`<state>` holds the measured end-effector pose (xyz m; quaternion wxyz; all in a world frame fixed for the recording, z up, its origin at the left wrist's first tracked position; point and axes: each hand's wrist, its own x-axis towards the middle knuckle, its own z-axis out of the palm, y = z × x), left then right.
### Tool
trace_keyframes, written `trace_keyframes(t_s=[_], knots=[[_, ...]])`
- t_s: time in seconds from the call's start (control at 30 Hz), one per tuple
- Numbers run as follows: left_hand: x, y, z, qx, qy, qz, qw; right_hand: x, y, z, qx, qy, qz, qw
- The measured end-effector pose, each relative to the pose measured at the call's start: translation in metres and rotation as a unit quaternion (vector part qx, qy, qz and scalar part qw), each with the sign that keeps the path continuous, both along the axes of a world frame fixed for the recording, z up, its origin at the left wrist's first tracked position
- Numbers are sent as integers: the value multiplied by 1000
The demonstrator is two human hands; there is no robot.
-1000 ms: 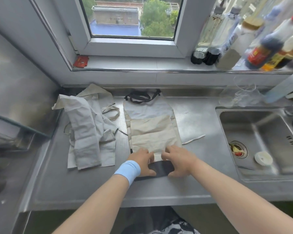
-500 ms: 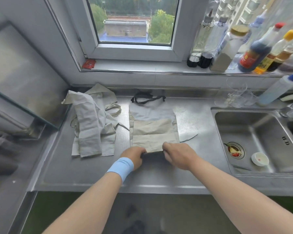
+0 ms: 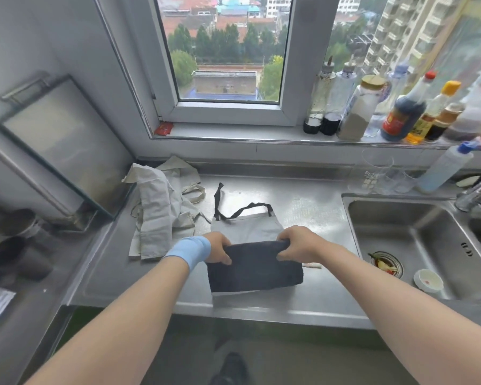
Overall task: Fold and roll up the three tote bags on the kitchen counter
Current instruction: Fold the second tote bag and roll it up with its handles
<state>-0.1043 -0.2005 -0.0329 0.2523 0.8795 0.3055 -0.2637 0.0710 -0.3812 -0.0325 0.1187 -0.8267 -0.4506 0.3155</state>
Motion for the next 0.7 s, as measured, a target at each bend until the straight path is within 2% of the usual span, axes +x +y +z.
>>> trace_keyframes(t_s=[0.17, 0.37, 0.53, 0.7], knots=[[4, 33, -24, 32, -76, 53, 995, 8, 36, -17, 63, -37, -63, 995], [35, 80, -65, 61, -86, 32, 994, 34, 88, -56, 68, -26, -126, 989], [61, 109, -99, 88, -70, 1, 994, 59, 114, -96, 23, -12, -134, 991], [76, 123, -116, 129, -76, 3, 989, 73, 131, -113, 1, -99, -126, 987]])
